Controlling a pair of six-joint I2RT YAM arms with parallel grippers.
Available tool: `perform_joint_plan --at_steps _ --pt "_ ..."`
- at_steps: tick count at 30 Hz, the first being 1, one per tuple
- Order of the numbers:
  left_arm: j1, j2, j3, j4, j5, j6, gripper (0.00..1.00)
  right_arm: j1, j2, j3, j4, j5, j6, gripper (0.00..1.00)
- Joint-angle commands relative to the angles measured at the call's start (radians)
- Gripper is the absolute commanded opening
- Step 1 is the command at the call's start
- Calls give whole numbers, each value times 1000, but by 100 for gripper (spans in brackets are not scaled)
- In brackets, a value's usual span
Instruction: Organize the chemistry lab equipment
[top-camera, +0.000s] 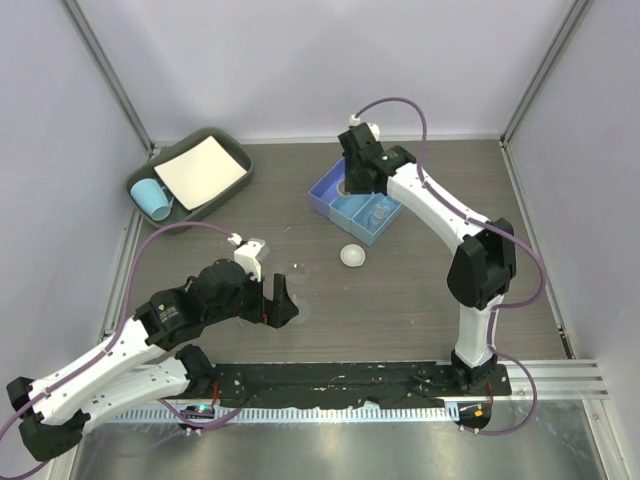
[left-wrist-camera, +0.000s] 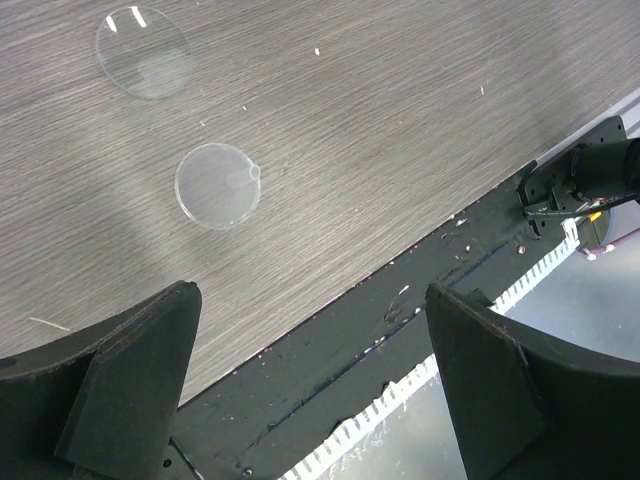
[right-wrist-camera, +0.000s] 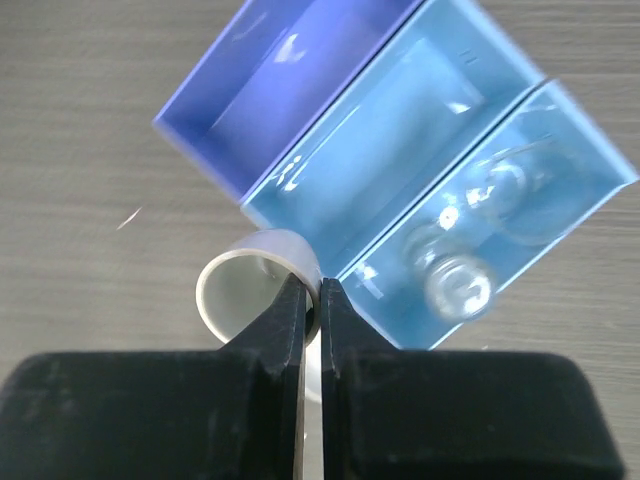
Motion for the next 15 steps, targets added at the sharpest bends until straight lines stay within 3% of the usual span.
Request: perform_joint_plan --at_steps 1,15 --pt "-4 -15 -2 16 -10 -6 100 -65 54 91 -21 -14 -40 1" --pt "-33 -52 -10 9 -50 -19 100 -113 272 237 -54 -59 -119 1"
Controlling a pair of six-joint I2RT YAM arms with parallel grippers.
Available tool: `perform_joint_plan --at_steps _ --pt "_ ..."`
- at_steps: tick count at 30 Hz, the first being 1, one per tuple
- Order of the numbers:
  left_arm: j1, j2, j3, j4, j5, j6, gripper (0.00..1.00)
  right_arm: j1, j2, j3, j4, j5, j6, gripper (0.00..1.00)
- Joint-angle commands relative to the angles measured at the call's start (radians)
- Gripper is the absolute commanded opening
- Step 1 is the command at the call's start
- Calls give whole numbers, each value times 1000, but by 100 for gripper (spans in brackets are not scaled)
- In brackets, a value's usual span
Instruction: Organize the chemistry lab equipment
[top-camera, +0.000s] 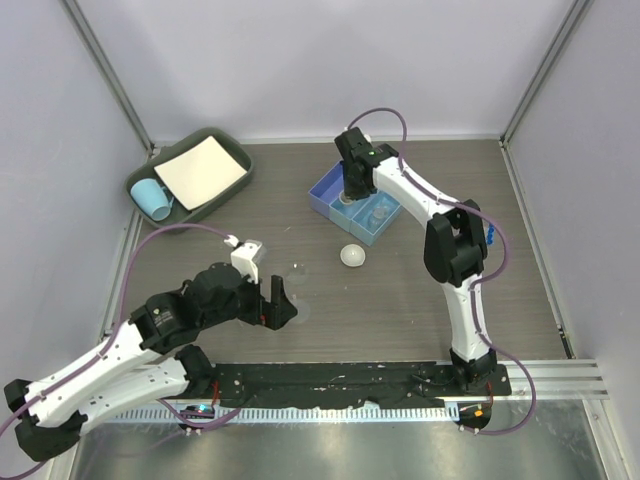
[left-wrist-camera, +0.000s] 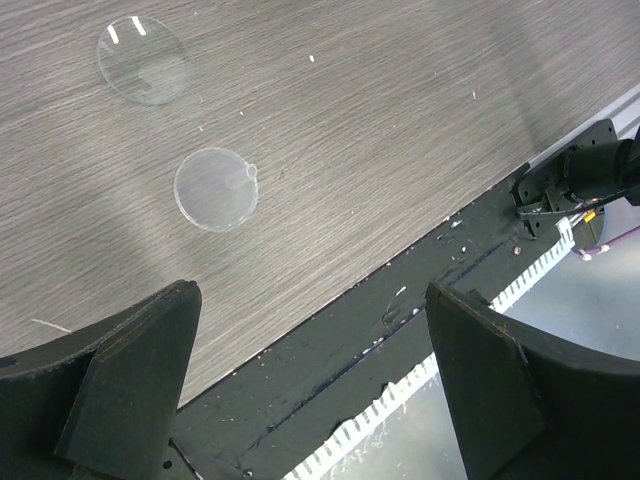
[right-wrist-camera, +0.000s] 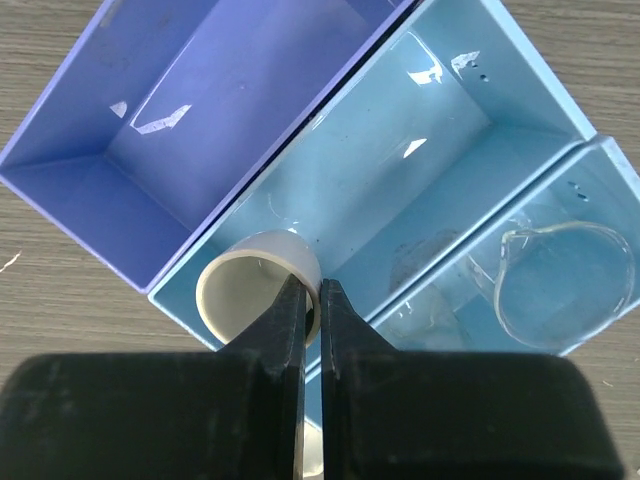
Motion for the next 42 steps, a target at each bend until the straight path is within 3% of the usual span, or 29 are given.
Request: perform_joint_plan --at_steps 1,19,22,23,26,29,37,42 --pt "-15 -20 -5 9 -28 -15 100 -7 17 82 -13 -16 -35 1" --pt "-62 -46 -5 -6 -88 -29 100 -6 129 107 -21 -23 -44 1" --pt "-65 -40 -3 -8 -91 -29 100 -7 131 110 -26 -16 -46 12" --pt "-67 -35 -5 -8 -91 -29 100 -6 127 111 -29 -11 -43 21" --pt "-68 -32 -3 -8 -89 -29 100 -6 112 110 -30 -10 -39 34" --pt "-68 -31 -3 -8 -91 -29 100 -6 83 114 -30 -1 -38 41" --pt "-68 0 0 -9 -89 -27 100 22 -101 112 -52 76 -39 45" --pt "-68 17 6 -15 -95 -27 100 86 -251 -11 -35 121 -38 46"
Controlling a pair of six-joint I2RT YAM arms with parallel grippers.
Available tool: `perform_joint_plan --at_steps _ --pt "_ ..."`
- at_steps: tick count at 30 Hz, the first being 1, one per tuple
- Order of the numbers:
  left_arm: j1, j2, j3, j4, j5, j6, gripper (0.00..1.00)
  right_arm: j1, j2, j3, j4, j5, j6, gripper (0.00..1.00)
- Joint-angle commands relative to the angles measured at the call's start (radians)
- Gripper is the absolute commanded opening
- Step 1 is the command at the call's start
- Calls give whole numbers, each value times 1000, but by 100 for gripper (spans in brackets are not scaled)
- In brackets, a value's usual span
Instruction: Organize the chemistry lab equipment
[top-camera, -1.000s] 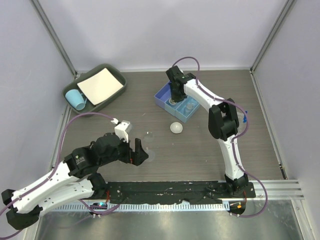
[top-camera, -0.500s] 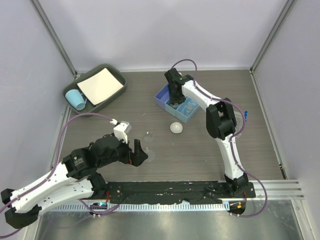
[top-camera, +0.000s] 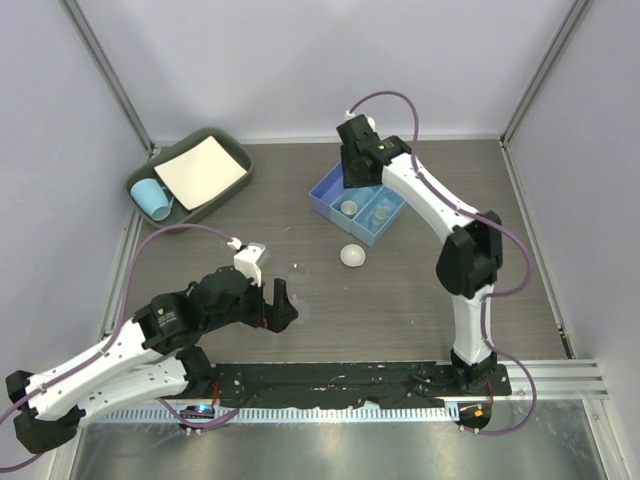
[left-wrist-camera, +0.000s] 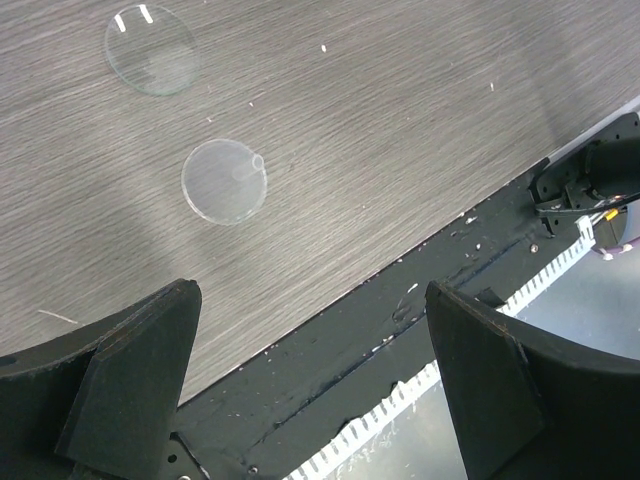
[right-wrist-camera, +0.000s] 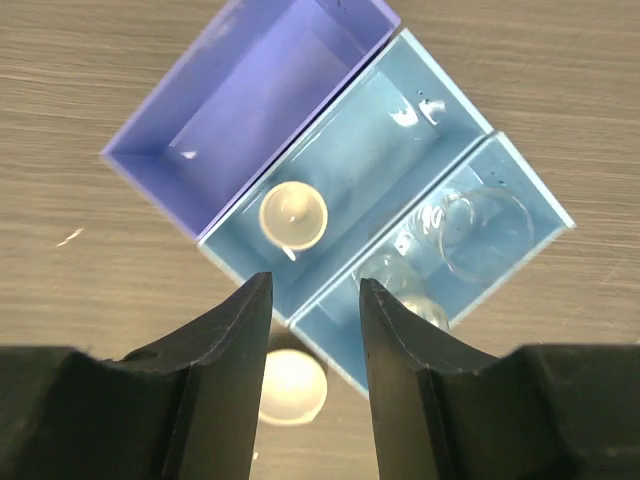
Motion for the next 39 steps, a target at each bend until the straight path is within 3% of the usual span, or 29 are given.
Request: perform_joint_plan --at_steps 1,4,12,17,39 --pt "-5 11 11 -3 -27 -5 100 93 -215 -87 24 74 -3 47" --pt "-5 5 11 -8 -27 -7 100 134 -303 -214 50 103 2 48" --pt "-5 4 11 -6 -21 -8 100 162 -525 -671 280 -32 127 51" --pt "-5 5 13 -8 -23 -8 100 161 -538 -855 394 -58 210 51" --pt "-15 -1 11 -12 -27 -10 100 130 -412 -977 581 -18 325 51"
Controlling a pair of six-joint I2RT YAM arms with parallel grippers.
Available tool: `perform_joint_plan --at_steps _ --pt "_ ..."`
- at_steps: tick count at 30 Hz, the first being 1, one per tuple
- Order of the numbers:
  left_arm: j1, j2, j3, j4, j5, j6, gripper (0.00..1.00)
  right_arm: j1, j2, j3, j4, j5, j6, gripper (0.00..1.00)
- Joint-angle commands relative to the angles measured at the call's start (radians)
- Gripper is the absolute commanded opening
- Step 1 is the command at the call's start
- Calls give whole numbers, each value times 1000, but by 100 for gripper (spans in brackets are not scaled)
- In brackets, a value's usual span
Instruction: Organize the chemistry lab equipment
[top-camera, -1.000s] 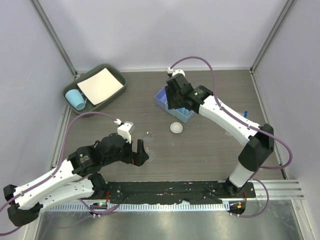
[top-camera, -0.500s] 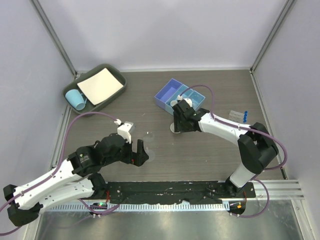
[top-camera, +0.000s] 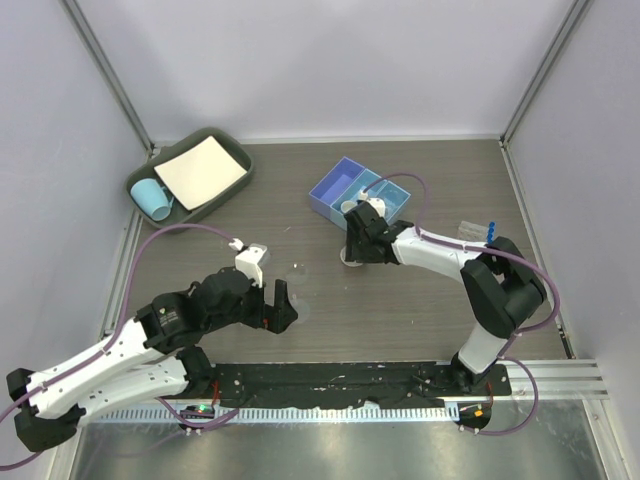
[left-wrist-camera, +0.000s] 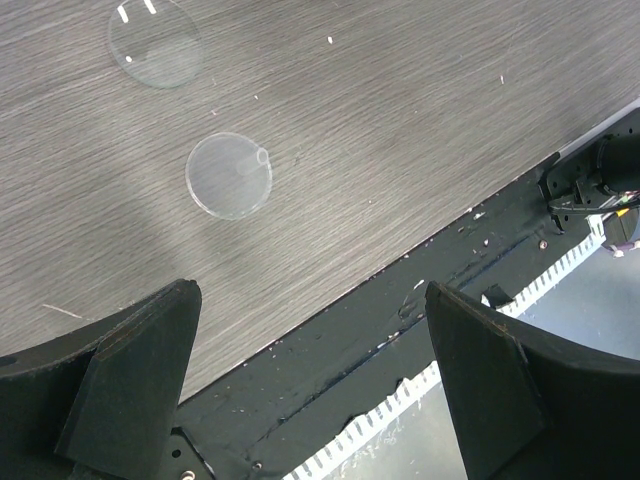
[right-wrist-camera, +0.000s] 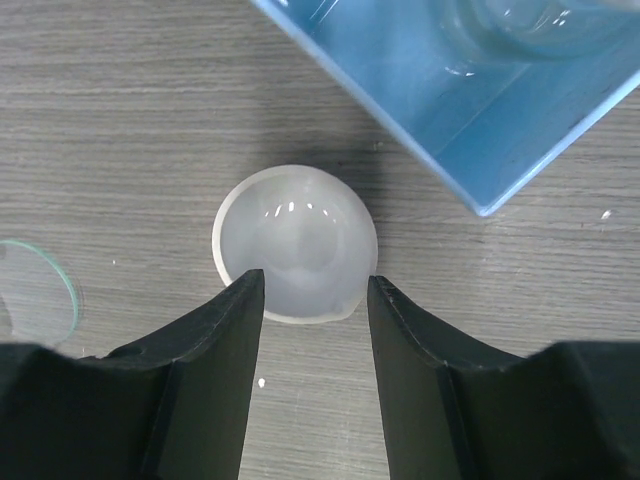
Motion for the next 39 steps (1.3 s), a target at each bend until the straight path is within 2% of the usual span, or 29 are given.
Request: perform_joint_plan --at_steps 1,27,29,32,39 --pt "-8 -12 11 -1 -17 -10 100 -10 5 -2 65 33 42 51" --pt "-9 2 13 1 -17 -10 100 -22 53 -35 74 74 40 49" --pt "-9 2 13 1 -19 -10 100 -22 64 -38 90 64 45 46" --pt "-9 5 13 1 -19 -10 100 -21 82 -33 99 60 49 34" --pt "-9 8 11 -1 -17 -10 100 -22 126 -16 133 57 52 1"
